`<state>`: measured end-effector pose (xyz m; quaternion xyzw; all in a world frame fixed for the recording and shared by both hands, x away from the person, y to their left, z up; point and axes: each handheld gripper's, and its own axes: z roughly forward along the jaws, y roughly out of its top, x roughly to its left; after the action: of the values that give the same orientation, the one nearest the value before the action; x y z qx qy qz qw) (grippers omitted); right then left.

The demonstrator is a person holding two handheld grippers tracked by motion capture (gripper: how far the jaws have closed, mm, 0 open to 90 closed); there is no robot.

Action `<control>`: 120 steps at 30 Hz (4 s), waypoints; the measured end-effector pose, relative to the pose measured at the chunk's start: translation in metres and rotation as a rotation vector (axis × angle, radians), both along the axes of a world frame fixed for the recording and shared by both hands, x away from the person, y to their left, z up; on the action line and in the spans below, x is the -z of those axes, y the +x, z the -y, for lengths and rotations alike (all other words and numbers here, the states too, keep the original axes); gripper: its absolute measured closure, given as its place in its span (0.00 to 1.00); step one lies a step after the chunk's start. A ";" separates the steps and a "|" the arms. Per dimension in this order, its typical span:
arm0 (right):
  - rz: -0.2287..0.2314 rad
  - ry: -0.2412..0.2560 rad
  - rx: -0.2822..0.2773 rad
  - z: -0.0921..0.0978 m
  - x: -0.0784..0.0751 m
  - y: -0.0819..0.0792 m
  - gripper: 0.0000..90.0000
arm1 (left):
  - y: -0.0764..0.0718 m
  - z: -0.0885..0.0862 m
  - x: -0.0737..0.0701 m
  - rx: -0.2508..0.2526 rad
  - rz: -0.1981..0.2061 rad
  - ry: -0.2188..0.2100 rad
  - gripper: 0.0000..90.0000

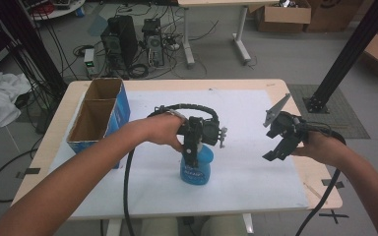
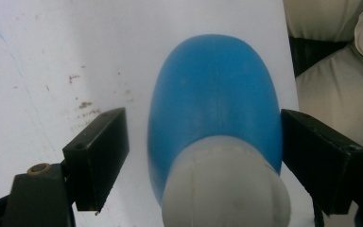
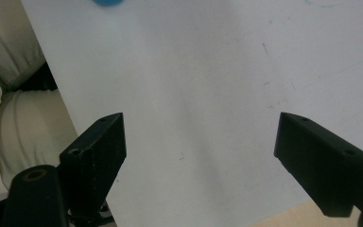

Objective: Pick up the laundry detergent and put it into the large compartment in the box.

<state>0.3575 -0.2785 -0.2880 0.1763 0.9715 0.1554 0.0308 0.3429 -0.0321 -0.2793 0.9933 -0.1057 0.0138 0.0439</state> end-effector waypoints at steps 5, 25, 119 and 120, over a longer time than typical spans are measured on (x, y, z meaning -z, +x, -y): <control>0.000 0.000 -0.001 0.000 0.000 0.000 0.19 | 0.000 -0.001 0.006 -0.002 -0.001 0.015 0.21; 0.004 0.002 0.000 0.000 -0.001 0.000 0.19 | 0.001 -0.002 0.012 0.000 -0.004 0.020 0.28; 0.001 0.000 -0.031 -0.008 0.004 0.004 0.20 | 0.077 -0.102 -0.180 -1.103 0.096 -0.182 0.42; 0.000 0.000 -0.030 -0.008 0.004 0.004 0.20 | 0.078 -0.105 -0.182 -1.129 0.099 -0.193 0.42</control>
<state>0.3619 -0.2703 -0.2921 0.1615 0.9741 0.1559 0.0285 0.4205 0.0732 -0.0969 0.8855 0.4409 0.0912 0.1150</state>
